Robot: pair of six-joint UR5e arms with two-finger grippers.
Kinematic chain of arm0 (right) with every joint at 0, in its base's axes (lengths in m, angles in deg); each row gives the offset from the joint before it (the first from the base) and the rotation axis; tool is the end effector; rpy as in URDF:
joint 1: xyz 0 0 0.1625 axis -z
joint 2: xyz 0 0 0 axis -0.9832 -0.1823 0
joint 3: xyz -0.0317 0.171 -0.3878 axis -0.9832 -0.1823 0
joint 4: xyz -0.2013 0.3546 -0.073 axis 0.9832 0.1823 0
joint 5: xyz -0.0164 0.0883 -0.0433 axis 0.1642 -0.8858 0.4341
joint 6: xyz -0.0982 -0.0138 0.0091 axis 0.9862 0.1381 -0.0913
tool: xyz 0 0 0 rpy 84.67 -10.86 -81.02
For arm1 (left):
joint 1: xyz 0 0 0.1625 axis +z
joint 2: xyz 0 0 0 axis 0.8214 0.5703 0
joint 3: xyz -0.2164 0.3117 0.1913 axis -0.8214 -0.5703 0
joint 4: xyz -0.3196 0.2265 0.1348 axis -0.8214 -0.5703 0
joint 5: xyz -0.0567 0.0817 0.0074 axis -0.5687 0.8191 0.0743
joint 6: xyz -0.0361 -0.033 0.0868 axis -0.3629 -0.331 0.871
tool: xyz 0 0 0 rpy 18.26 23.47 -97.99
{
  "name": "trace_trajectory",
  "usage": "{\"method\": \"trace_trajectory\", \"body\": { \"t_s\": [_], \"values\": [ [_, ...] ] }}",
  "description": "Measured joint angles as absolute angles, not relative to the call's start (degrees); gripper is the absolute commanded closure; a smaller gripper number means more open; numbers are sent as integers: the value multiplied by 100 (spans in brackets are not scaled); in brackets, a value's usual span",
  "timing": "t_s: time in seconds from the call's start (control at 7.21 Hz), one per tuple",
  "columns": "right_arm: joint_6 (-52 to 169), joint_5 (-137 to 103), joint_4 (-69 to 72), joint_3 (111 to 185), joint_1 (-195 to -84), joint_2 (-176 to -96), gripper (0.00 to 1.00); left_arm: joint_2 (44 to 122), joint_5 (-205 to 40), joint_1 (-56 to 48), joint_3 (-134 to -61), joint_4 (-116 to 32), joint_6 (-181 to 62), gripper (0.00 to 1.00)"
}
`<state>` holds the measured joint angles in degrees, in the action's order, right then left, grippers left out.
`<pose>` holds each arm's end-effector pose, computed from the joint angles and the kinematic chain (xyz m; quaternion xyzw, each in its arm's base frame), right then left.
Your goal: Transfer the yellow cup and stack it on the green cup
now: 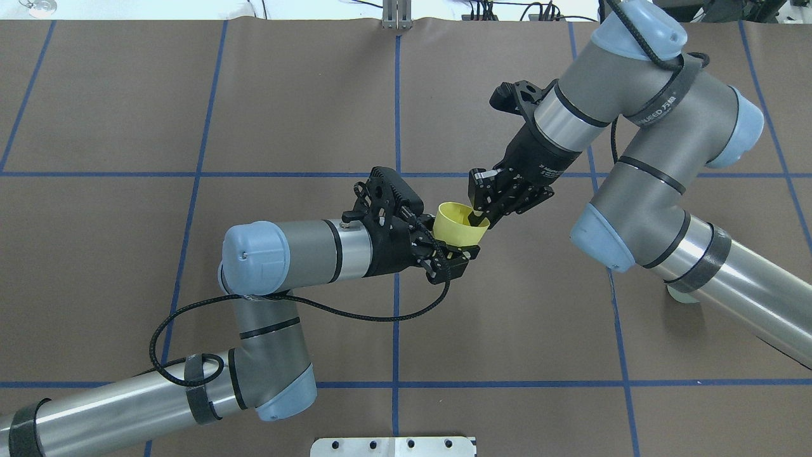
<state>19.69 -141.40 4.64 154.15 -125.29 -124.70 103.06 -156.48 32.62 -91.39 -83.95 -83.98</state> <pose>-0.3998 -0.4822 0.2305 -0.0887 -0.5657 -0.1262 0.8100 0.5710 -0.3717 0.1475 0.4401 0.6445 0.1878 0.5964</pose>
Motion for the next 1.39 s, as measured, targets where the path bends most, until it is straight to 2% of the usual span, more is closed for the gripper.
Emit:
{"method": "trace_trajectory", "body": {
  "t_s": [0.97, 1.11, 1.25, 1.39],
  "values": [
    [1969, -14133, 440, 15460, -12547, -12496, 86, 10306, -15641, 3265, -9147, -8443, -8435, 100],
    [1969, -14131, 439, 15468, -12547, -12497, 93, 10306, -15639, 3265, -9147, -8441, -8449, 100],
    [1969, -14127, 437, 15476, -12547, -12496, 97, 10306, -15632, 3265, -9146, -8440, -8471, 83],
    [1967, -14116, 439, 15485, -12546, -12497, 100, 10307, -15627, 3264, -9147, -8438, -8497, 38]
  ]
}}
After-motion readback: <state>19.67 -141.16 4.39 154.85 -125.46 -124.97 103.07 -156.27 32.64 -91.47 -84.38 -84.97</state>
